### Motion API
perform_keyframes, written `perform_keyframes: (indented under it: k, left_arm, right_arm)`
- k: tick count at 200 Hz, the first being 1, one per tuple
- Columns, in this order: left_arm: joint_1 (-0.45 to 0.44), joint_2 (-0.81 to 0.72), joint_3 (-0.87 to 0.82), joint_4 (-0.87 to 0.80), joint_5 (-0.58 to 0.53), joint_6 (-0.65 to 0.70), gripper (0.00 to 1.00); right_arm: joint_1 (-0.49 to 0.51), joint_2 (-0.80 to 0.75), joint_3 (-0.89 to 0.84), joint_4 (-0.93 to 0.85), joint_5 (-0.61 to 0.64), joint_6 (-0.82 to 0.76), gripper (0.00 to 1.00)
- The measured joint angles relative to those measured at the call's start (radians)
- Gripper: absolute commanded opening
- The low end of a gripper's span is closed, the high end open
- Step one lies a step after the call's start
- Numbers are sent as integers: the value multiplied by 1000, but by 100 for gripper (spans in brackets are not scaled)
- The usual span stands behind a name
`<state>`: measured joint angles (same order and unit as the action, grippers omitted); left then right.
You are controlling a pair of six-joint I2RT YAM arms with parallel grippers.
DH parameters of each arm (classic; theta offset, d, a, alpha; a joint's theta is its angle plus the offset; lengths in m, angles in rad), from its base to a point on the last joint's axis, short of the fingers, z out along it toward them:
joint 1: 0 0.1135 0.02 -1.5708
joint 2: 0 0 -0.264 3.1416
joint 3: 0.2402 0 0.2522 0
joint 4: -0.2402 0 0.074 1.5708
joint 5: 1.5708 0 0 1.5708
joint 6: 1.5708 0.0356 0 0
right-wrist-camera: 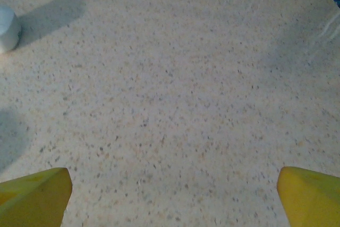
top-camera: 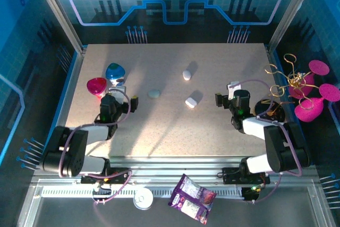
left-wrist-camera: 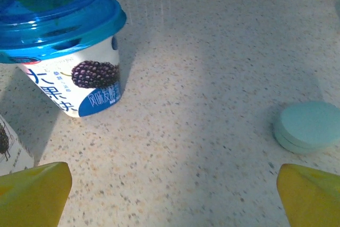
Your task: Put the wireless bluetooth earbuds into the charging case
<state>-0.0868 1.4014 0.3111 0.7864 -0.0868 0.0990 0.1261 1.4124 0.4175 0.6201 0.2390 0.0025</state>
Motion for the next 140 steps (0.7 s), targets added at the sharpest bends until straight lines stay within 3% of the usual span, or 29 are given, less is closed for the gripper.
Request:
perform_keyframes:
  k: [38, 140]
  left_arm:
    - [72, 150, 23, 87, 39, -40, 99]
    - [77, 150, 57, 111, 30, -76, 99]
  right_arm:
    - [-37, 108, -56, 228, -90, -5, 100]
    - [-49, 126, -40, 239, -143, -4, 100]
